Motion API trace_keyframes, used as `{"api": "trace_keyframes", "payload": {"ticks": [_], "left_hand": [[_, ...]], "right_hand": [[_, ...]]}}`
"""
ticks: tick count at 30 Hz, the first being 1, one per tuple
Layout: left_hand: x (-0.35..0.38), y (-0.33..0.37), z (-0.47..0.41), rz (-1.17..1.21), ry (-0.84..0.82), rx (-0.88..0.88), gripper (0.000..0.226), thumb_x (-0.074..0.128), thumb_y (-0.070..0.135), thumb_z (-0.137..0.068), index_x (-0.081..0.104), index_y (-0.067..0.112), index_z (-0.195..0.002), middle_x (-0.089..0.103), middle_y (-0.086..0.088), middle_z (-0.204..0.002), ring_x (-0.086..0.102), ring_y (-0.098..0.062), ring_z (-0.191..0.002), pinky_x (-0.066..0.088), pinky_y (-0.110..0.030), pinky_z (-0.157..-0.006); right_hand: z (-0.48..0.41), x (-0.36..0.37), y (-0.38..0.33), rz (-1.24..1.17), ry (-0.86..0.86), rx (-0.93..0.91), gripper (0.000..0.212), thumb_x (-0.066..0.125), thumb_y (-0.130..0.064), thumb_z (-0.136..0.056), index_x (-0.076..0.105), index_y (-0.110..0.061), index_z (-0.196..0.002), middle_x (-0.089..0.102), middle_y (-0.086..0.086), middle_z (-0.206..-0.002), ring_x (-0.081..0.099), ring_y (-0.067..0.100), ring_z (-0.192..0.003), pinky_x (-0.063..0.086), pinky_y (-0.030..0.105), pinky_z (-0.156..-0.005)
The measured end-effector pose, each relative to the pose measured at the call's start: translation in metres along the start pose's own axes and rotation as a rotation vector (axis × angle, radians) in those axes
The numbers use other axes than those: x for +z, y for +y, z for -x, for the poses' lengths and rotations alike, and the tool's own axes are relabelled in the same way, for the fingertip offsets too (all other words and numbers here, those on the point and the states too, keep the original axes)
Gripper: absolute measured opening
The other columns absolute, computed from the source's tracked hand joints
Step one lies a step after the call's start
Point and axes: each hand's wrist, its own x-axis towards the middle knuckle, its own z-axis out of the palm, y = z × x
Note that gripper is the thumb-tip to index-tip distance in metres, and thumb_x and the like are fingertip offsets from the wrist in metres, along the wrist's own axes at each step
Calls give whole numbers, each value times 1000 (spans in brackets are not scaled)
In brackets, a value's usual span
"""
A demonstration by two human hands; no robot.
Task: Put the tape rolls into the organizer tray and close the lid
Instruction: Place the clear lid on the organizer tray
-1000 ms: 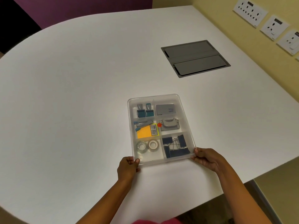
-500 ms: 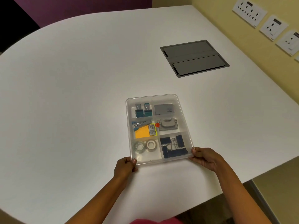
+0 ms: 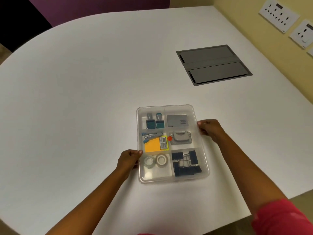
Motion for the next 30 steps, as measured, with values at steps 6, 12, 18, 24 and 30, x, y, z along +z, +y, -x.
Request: {"api": "trace_keyframes", "payload": {"ticks": [6, 12, 18, 24, 30], "left_hand": [[0, 36, -36, -57, 31, 53, 23, 61, 25, -89, 58, 5, -97, 63, -14, -98, 60, -27, -87, 53, -35, -76], [-2, 61, -67, -165, 71, 175, 15, 64, 22, -87, 55, 10, -88, 61, -7, -90, 59, -21, -80, 49, -21, -57], [-2, 74, -84, -169, 83, 199, 16, 65, 21, -86, 57, 8, -92, 60, -8, -91, 59, -23, -83, 49, -21, -59], [-2, 67, -82, -141, 72, 195, 16, 63, 20, -87, 57, 7, -95, 61, -11, -95, 59, -26, -88, 51, -32, -74], [-4, 77, -86, -197, -14, 195, 24, 63, 30, -87, 52, 10, -95, 59, -8, -93, 59, -23, -87, 52, -25, -65]], "right_hand": [[-50, 18, -56, -4, -83, 74, 16, 64, -4, -88, 62, 3, -102, 59, 20, -100, 56, 30, -89, 53, 42, -88], [-78, 20, -80, 130, -208, 27, 25, 61, -1, -90, 64, 7, -114, 61, 16, -103, 54, 27, -94, 50, 36, -83], [-99, 22, -84, 272, -291, 68, 20, 56, -2, -93, 65, 7, -108, 60, 16, -95, 55, 27, -87, 52, 35, -80], [-107, 37, -79, 342, -269, 108, 17, 53, -8, -95, 53, 0, -80, 46, 10, -70, 42, 19, -61, 44, 33, -63], [-109, 35, -79, 301, -293, 138, 21, 52, -7, -96, 53, -2, -76, 46, 9, -69, 42, 19, -60, 41, 30, -58]]}}
